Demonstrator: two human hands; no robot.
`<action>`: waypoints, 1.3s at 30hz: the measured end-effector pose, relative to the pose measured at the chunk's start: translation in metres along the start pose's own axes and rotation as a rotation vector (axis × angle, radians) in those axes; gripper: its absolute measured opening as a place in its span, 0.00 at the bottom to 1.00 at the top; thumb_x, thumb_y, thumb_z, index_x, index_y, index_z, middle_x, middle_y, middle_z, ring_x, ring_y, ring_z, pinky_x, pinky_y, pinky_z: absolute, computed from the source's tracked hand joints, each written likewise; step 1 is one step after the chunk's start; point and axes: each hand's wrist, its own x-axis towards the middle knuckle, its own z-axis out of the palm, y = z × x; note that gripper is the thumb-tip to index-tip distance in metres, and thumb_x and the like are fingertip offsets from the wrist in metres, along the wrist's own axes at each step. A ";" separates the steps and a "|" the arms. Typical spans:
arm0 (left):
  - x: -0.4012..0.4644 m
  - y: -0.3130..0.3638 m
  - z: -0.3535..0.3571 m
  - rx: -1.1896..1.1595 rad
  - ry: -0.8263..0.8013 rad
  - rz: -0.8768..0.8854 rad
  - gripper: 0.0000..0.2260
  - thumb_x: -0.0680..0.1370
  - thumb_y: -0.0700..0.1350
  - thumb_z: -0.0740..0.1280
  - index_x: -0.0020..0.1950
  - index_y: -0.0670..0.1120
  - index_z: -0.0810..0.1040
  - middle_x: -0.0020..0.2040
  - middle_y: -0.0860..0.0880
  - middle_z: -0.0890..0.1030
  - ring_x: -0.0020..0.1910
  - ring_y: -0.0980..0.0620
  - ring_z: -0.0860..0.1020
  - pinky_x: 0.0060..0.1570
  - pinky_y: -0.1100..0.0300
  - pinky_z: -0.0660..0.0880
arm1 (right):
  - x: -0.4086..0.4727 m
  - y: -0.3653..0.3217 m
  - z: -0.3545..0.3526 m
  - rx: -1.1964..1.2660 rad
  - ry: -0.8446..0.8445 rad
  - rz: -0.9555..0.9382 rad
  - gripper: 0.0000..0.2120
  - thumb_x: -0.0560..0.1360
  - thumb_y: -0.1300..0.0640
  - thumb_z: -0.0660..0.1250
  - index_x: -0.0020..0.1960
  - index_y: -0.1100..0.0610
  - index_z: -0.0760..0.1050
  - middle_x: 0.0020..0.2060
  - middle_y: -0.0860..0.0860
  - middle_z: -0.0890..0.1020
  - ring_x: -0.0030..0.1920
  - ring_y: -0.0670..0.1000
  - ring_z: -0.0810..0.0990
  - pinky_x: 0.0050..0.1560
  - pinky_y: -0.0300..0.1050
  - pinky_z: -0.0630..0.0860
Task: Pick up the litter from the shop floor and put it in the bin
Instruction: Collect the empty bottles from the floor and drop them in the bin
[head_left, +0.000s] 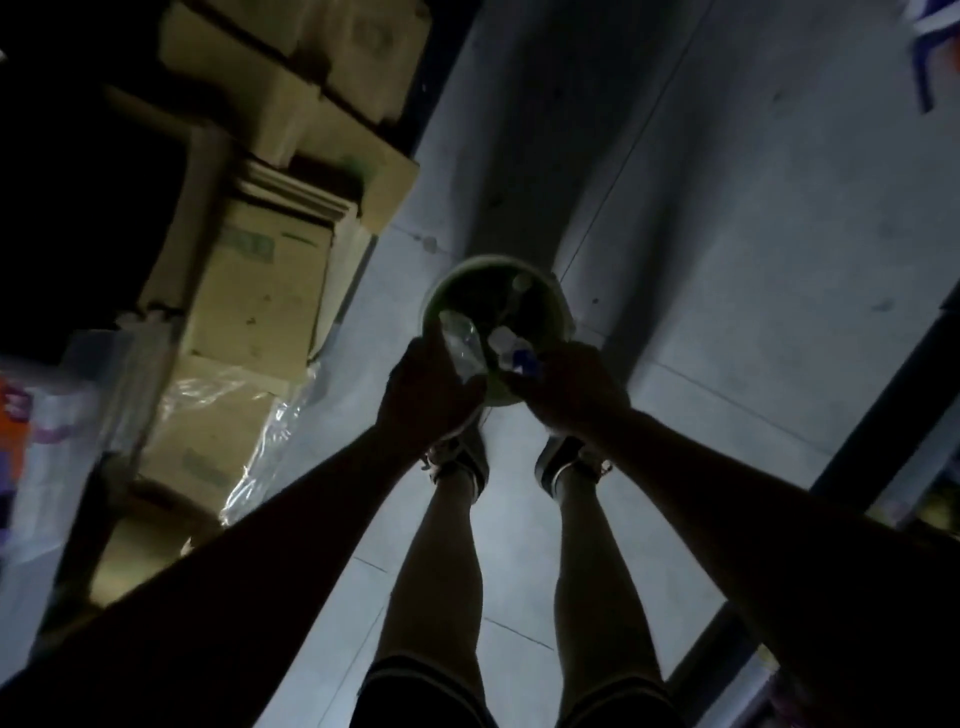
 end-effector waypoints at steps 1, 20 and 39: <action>0.016 -0.004 0.010 0.032 -0.014 0.018 0.31 0.75 0.56 0.75 0.72 0.45 0.67 0.49 0.55 0.75 0.33 0.64 0.72 0.25 0.73 0.69 | 0.017 0.003 0.010 0.013 -0.003 -0.011 0.23 0.75 0.30 0.62 0.47 0.51 0.70 0.33 0.46 0.78 0.30 0.46 0.80 0.30 0.40 0.74; -0.099 0.009 -0.049 0.186 -0.172 -0.211 0.21 0.82 0.54 0.65 0.71 0.46 0.70 0.59 0.48 0.79 0.51 0.52 0.79 0.43 0.66 0.68 | -0.107 0.009 -0.034 -0.117 -0.125 0.104 0.41 0.75 0.33 0.64 0.77 0.57 0.59 0.70 0.57 0.73 0.69 0.57 0.73 0.67 0.54 0.74; -0.357 0.161 -0.170 -0.098 0.494 -0.254 0.22 0.79 0.56 0.66 0.72 0.53 0.70 0.58 0.53 0.82 0.57 0.51 0.80 0.53 0.56 0.77 | -0.318 -0.080 -0.257 -0.432 0.044 -0.502 0.30 0.77 0.39 0.66 0.72 0.56 0.69 0.65 0.56 0.76 0.64 0.56 0.74 0.61 0.47 0.71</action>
